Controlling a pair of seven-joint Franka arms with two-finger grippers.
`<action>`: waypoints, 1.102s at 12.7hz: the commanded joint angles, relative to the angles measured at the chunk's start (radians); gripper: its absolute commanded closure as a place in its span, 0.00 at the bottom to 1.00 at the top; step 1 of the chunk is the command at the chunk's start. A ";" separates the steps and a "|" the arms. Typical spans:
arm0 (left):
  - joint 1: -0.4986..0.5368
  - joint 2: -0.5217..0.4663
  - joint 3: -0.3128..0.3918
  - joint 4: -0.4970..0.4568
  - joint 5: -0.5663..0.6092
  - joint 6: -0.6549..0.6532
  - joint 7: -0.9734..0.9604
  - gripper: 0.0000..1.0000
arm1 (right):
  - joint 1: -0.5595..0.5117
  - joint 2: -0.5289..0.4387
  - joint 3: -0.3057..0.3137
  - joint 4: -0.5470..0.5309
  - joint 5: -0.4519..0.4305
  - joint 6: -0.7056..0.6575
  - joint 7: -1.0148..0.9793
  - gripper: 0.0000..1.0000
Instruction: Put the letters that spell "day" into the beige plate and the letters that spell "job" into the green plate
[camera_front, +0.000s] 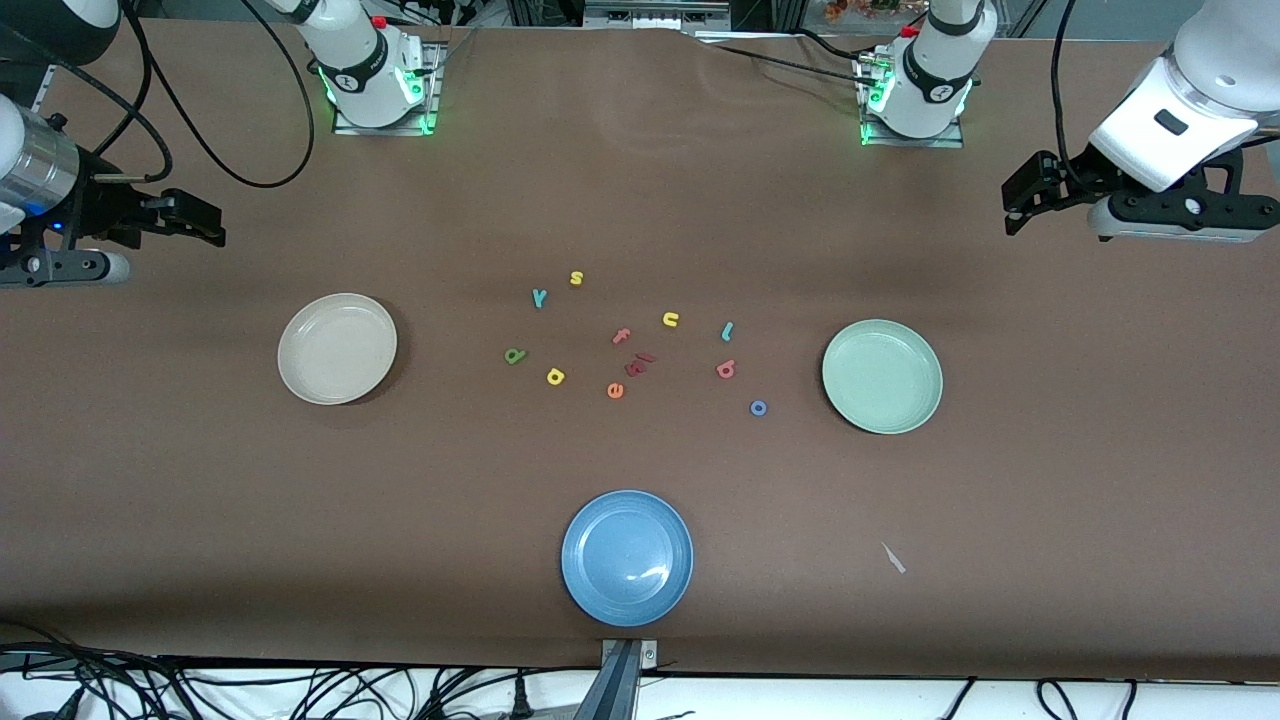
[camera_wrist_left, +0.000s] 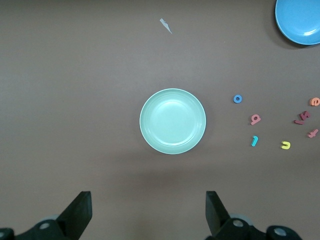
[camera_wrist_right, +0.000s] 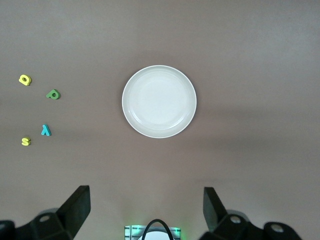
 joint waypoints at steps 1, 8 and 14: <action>-0.002 0.009 -0.002 0.019 -0.012 -0.011 -0.004 0.00 | -0.005 -0.010 -0.002 -0.005 0.017 -0.008 -0.005 0.00; 0.005 0.015 0.001 0.035 -0.012 -0.008 0.004 0.00 | -0.005 -0.010 -0.002 -0.005 0.017 -0.008 -0.005 0.00; 0.001 0.018 0.001 0.035 -0.012 -0.003 0.007 0.00 | -0.003 -0.010 -0.002 -0.005 0.017 -0.008 -0.007 0.00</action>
